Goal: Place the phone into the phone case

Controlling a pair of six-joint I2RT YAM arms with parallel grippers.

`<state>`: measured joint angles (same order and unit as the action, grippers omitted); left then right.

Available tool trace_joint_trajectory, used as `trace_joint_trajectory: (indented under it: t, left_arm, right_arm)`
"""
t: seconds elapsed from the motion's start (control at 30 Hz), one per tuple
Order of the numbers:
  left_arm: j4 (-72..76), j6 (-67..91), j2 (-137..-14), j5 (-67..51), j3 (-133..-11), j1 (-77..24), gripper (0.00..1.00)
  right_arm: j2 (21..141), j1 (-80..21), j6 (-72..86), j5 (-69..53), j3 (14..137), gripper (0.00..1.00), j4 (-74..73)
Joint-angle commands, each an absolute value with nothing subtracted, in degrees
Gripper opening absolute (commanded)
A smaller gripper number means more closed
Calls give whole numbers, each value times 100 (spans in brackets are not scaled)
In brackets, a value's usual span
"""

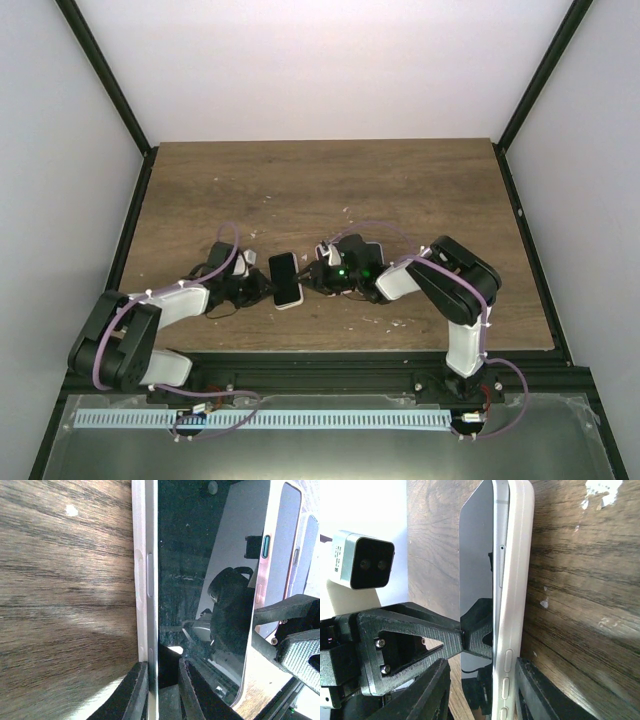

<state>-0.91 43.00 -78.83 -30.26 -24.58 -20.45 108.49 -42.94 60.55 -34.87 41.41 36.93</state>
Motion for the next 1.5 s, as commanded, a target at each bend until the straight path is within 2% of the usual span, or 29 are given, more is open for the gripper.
trace_joint_trajectory:
  t: [0.0, 0.13, 0.27, 0.4, 0.53, 0.67, 0.77, 0.97, 1.07, 1.13, 1.23, 1.37, 1.47]
  left_arm:
    - [-404, 4104, -7883, -3261, -2297, -2089, 18]
    - [-363, 4100, -7842, -3324, -2311, -2083, 17]
    - [-359, 4086, -7877, -3334, -2324, -2083, 16]
    - [-358, 4074, -7962, -3318, -2294, -2075, 15]
    - [-631, 3938, -7819, -3019, -2327, -2062, 24]
    - [-860, 3882, -7682, -2932, -2384, -2039, 24]
    - [-843, 3896, -7651, -2951, -2363, -2041, 24]
    - [-674, 3978, -7742, -3086, -2237, -2035, 12]
    - [-493, 4091, -7720, -3267, -2144, -2030, 12]
    - [-115, 4271, -7744, -3628, -2048, -2023, 14]
    - [-3, 4385, -7768, -3728, -2044, -2023, 28]
    - [-132, 4352, -7760, -3650, -2094, -2014, 35]
    - [-96, 4350, -7772, -3641, -2092, -2013, 31]
  right_arm:
    - [10877, -4553, 6018, -4140, 4399, 36, 4165]
    - [10990, -4553, 5974, -4148, 4486, 35, 4041]
    - [11102, -4585, 5995, -4343, 4558, 29, 4198]
    - [11059, -4613, 5935, -4421, 4580, 29, 4319]
    - [10944, -4614, 5834, -4351, 4533, 32, 4275]
    - [10916, -4610, 5878, -4299, 4495, 33, 4289]
    - [10960, -4614, 5916, -4313, 4508, 33, 4333]
    - [10951, -4614, 6036, -4355, 4394, 33, 4703]
    - [10909, -4614, 6021, -4311, 4400, 33, 4683]
    - [10917, -4613, 6047, -4330, 4420, 33, 4725]
    - [10930, -4614, 6134, -4350, 4426, 33, 4849]
    - [10976, -4614, 6169, -4384, 4493, 33, 4844]
    - [11025, -4614, 6126, -4337, 4585, 33, 4608]
